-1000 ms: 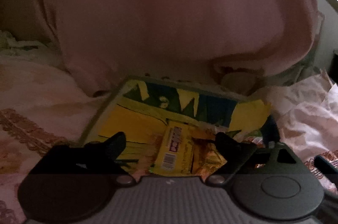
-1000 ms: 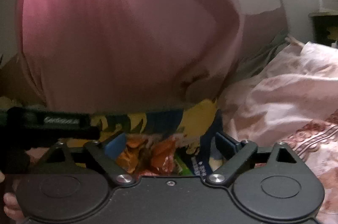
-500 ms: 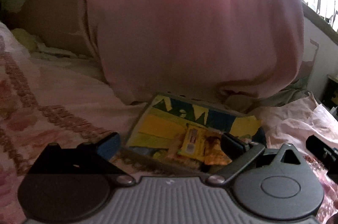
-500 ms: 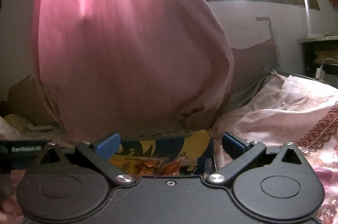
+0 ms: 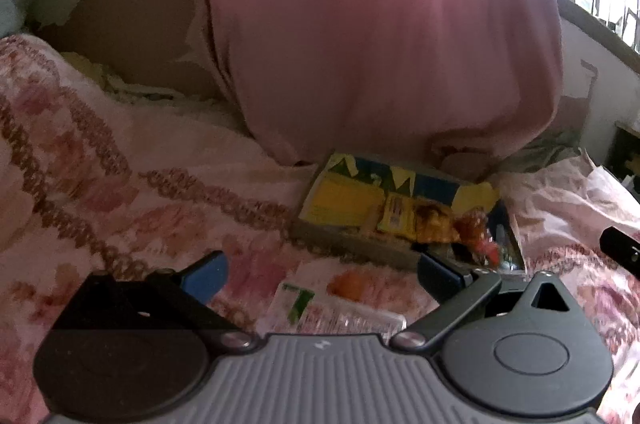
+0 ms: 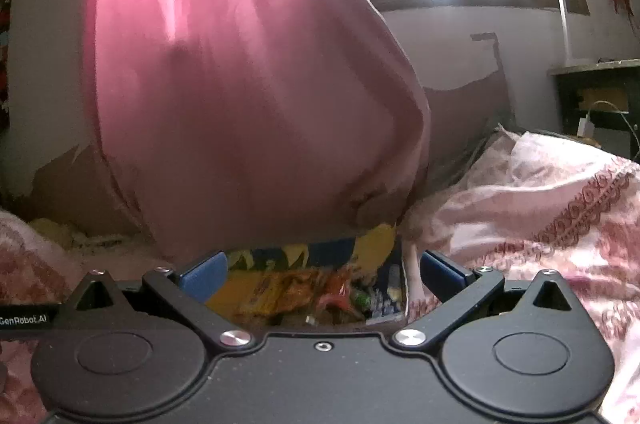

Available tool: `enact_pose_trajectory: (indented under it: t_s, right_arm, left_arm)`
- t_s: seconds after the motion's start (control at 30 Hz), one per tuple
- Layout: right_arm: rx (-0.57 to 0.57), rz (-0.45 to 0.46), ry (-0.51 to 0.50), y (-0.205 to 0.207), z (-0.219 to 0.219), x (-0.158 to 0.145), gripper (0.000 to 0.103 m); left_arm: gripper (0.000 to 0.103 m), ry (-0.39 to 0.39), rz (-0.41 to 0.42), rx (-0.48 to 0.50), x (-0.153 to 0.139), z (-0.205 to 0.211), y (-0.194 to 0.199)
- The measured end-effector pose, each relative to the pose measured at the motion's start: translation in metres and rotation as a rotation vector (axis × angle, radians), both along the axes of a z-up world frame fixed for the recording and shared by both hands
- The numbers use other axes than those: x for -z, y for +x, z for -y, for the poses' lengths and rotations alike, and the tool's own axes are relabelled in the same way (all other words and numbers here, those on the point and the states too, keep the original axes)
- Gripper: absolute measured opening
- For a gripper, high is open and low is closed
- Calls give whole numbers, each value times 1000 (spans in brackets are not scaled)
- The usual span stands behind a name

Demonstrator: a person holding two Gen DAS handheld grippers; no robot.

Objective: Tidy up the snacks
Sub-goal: 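Withdraw both open grippers from the box back over the remaining snacks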

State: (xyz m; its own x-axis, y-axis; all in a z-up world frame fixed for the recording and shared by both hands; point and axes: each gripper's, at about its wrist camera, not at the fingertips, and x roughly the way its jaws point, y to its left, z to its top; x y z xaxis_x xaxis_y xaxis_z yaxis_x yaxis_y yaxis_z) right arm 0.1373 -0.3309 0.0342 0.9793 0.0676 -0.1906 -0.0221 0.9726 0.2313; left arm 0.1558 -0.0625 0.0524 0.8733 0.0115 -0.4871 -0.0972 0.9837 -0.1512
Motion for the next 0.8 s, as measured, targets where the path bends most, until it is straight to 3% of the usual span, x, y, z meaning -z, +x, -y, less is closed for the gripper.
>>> enact_pose_trajectory:
  t_s: [0.47, 0.8]
  right_arm:
    - [-82, -116, -80, -56, -38, 34, 102]
    - [-160, -175, -178, -66, -75, 53, 102]
  left_arm:
    - [102, 17, -72, 14, 39, -25, -49]
    - [102, 42, -140, -8, 66, -40, -59]
